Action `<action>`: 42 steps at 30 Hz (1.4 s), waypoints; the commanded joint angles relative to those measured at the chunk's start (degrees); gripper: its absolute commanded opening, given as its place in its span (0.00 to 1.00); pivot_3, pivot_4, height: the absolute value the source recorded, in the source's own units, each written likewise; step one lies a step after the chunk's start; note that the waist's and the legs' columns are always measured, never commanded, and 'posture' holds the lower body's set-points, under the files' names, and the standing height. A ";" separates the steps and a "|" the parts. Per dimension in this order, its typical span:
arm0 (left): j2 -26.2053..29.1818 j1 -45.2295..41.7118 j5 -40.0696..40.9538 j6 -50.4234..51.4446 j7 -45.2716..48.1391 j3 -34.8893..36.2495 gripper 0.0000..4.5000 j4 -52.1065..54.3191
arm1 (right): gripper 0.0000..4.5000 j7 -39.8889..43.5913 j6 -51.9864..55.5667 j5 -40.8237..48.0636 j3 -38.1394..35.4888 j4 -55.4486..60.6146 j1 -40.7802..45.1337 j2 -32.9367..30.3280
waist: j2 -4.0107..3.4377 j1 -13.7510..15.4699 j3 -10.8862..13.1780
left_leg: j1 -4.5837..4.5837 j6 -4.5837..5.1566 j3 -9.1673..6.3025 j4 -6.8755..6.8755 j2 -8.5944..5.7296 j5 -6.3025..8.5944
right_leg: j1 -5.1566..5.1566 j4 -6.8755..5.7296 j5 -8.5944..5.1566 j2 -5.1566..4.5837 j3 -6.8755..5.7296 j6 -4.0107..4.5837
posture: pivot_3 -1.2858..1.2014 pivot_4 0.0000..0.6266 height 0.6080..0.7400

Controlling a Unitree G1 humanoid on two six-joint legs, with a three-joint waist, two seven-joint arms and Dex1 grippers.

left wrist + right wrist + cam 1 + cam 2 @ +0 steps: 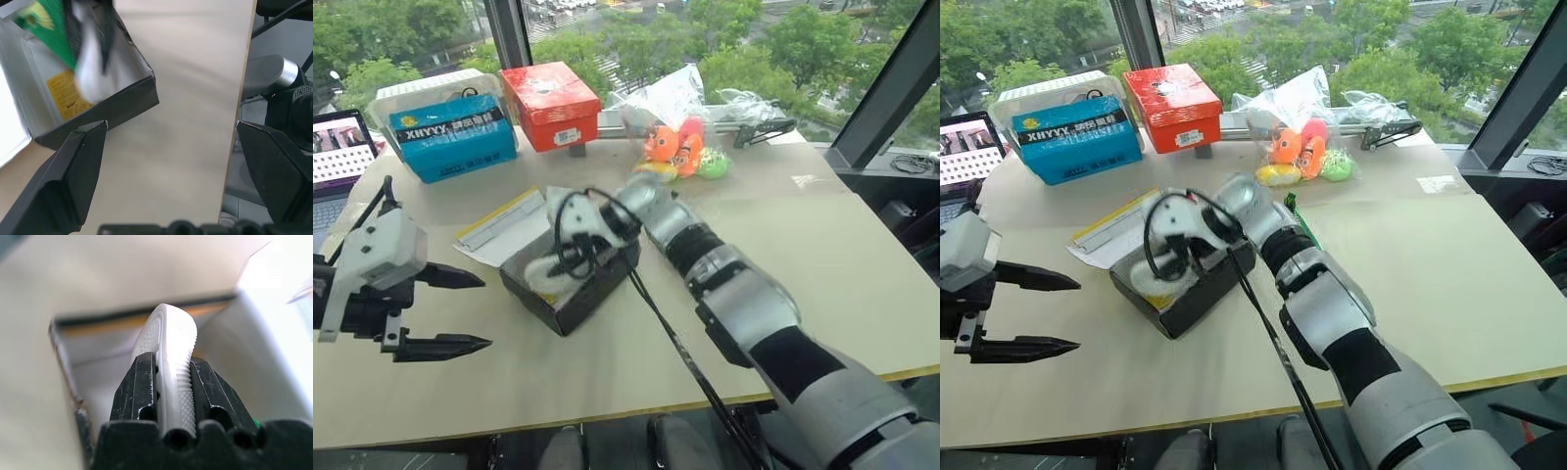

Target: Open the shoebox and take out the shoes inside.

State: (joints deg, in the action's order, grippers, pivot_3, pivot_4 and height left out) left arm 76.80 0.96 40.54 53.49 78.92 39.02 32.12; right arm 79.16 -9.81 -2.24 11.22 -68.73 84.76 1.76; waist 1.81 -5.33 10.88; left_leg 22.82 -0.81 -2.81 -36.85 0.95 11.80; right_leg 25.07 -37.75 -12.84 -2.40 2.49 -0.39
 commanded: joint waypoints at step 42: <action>1.63 -11.34 -0.60 -9.14 -1.41 -16.37 1.00 -6.43 | 0.11 -74.62 15.05 -20.54 3.63 -4.78 -8.79 -21.88 | -0.03 -2.20 0.05 | 0.49 0.01 0.99 -0.01 -0.10 0.00 | 0.97 -0.32 0.08 0.01 1.08 -0.15 | 0.52 0.24 1.00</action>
State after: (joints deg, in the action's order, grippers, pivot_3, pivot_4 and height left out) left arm 77.58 -10.20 40.35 44.54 77.63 21.34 25.15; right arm 6.53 5.71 -24.17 16.62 -74.99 73.85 -20.48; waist 1.78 -7.53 10.93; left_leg 23.30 -0.80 -1.78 -36.86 0.86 11.79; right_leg 26.05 -38.07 -12.75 -2.37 3.63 -0.56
